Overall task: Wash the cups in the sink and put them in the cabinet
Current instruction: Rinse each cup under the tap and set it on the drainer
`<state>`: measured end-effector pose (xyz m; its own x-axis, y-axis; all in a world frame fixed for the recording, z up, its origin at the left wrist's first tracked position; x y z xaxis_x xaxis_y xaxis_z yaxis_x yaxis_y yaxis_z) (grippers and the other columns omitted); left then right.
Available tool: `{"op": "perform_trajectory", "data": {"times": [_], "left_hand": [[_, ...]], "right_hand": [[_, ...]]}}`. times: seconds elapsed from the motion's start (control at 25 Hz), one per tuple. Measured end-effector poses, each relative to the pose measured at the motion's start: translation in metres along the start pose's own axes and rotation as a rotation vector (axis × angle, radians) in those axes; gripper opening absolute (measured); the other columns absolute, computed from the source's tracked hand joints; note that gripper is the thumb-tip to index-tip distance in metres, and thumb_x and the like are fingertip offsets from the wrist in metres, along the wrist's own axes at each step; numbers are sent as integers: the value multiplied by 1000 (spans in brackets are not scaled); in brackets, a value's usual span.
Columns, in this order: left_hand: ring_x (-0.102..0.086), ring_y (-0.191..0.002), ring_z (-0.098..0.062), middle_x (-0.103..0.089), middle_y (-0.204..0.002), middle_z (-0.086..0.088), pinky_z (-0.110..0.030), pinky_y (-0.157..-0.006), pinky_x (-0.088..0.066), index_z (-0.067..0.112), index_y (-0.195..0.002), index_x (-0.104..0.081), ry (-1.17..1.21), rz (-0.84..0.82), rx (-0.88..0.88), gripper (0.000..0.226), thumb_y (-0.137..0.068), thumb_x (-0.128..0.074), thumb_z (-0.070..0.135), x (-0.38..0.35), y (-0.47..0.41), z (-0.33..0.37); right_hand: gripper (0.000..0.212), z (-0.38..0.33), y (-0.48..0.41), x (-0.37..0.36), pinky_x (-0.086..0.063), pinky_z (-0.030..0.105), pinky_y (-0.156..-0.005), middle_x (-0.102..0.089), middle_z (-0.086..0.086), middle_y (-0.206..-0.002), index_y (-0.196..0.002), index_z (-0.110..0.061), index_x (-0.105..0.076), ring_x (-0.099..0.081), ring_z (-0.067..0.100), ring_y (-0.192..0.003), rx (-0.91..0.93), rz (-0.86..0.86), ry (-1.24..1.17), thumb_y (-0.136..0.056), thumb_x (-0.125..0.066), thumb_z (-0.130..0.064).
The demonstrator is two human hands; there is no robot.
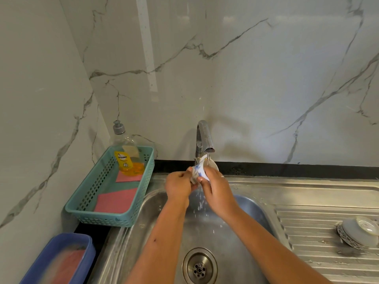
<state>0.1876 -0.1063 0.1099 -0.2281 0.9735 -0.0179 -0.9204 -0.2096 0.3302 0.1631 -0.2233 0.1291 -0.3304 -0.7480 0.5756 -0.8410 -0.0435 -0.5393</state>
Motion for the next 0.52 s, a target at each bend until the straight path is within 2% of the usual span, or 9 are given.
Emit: {"op": "perform_trajectory", "data": {"times": [0.12,0.2,0.24,0.28,0.36,0.4,0.44,0.48,0.52], "left_hand": [[-69,-78,-25,-71,-85,-15,-32,-69,-58,8,-76,-65,84,55,65,21,-88,-68,25,9,1,-18],[-68,-84,-26,-70,-89,-13,-37,-75,-59,10,-83,-62,128,67,58,19,-86,-69,28,6,2,-26],[-67,-88,-26,-69,-94,-11,-40,-79,-58,14,-88,-61,117,41,16,19,-86,-68,32,1,4,-25],[-66,-91,-24,-67,-100,-8,-41,-81,-56,20,-93,-61,75,-17,-63,18,-86,-66,37,-8,8,-20],[-60,-104,-20,-59,-117,-3,-37,-88,-51,26,-105,-60,-138,-172,-340,26,-85,-62,43,-31,24,-5],[-55,-110,-18,-51,-126,0,-35,-94,-47,26,-113,-58,-302,-212,-489,33,-86,-60,44,-41,32,1],[-51,-114,-17,-44,-132,0,-34,-99,-44,25,-120,-54,-460,-193,-611,38,-88,-57,44,-48,38,6],[-51,-114,-21,-39,-136,-1,-36,-100,-43,24,-125,-51,-575,-144,-668,40,-90,-53,44,-51,42,11],[-53,-111,-26,-37,-135,-4,-39,-97,-45,23,-128,-47,-662,-102,-644,41,-94,-47,45,-51,42,14]], "right_hand": [[33,8,2,1,-49,25,-71,-67,9,-104,-127,-12,-52,-63,22,-86,-16,-119,121,-96,-51,-24],[21,14,2,2,-45,20,-60,-65,3,-84,-110,-12,-62,-58,11,-69,-116,-61,44,-95,-54,-26],[15,22,3,3,-42,19,-58,-61,1,-74,-92,-12,-65,-53,8,-62,-238,32,-85,-93,-57,-25],[20,30,5,5,-44,24,-57,-57,2,-66,-77,-11,-63,-51,10,-59,-408,154,-260,-91,-60,-25],[26,40,13,-4,-52,32,-59,-61,7,-65,-65,-10,-64,-61,17,-61,-757,331,-829,-84,-66,-27],[23,36,14,-15,-53,29,-59,-63,8,-66,-64,-12,-67,-64,18,-63,-842,319,-1173,-78,-69,-29],[22,29,13,-24,-53,25,-59,-64,6,-66,-63,-12,-69,-65,16,-64,-893,295,-1409,-72,-69,-33],[26,25,13,-28,-52,25,-61,-64,7,-69,-68,-12,-69,-65,15,-67,-933,268,-1499,-76,-63,-36],[31,27,13,-32,-52,28,-66,-64,10,-76,-79,-9,-67,-64,17,-73,-978,203,-1420,-87,-54,-36]]}}
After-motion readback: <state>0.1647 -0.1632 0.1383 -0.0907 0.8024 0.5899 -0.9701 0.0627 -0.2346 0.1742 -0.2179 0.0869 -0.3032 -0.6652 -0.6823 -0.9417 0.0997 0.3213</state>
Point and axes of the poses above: each hand's wrist, its own y-axis away from the middle knuckle, its own x-axis out of the back of the hand, z = x × y, the point moved 6 cm from there along -y, towards the middle knuckle
